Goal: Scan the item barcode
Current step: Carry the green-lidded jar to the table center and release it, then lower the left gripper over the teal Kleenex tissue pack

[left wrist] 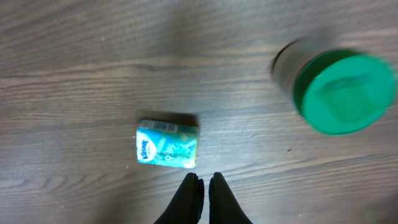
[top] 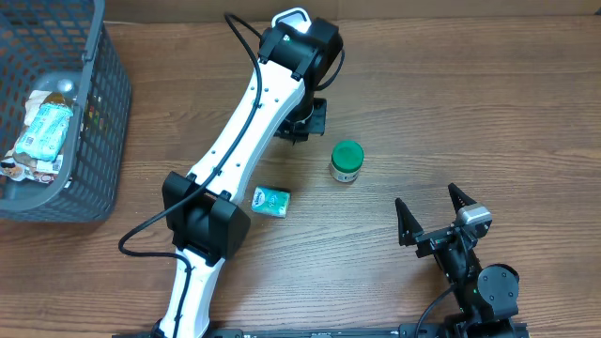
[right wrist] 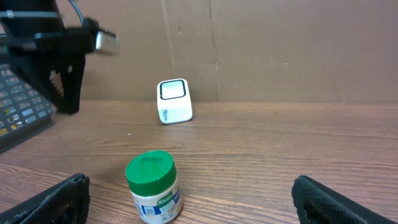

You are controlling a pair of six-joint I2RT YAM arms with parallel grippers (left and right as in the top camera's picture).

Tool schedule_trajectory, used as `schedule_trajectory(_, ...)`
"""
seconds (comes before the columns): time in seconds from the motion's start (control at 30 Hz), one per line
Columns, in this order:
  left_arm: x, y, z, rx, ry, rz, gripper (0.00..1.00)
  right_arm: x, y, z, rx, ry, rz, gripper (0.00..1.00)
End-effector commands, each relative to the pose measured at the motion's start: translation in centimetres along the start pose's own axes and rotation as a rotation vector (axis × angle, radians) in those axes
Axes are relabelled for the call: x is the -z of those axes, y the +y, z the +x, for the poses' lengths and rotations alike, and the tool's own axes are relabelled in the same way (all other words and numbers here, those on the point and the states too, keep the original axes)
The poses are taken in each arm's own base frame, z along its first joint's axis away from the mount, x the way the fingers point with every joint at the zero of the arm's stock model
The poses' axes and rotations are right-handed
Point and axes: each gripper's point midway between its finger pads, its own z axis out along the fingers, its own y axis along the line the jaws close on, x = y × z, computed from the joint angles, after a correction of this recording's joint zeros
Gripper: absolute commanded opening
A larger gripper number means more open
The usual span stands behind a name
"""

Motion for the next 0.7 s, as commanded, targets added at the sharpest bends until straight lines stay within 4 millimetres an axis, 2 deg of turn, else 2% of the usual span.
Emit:
schedule_trajectory(0.0,-1.0,0.9,1.1,-0.054,0.064,0.004,0.04,0.0,0.0,0.2,0.004,-0.001,0.002,1.0)
schedule_trajectory(0.13,-1.8,3.0,2.9,-0.031,0.12,-0.06,0.04,0.0,0.0,0.2,0.005,-0.001,0.002,1.0)
schedule_trajectory(0.4,-2.4,7.8,6.9,0.149,0.142,-0.274,0.04,0.0,0.0,0.2,0.005,-0.001,0.002,1.0)
schedule_trajectory(0.67,-7.0,9.3,10.6,0.178,0.266,-0.346,0.04,0.0,0.0,0.2,0.005,-0.001,0.002,1.0)
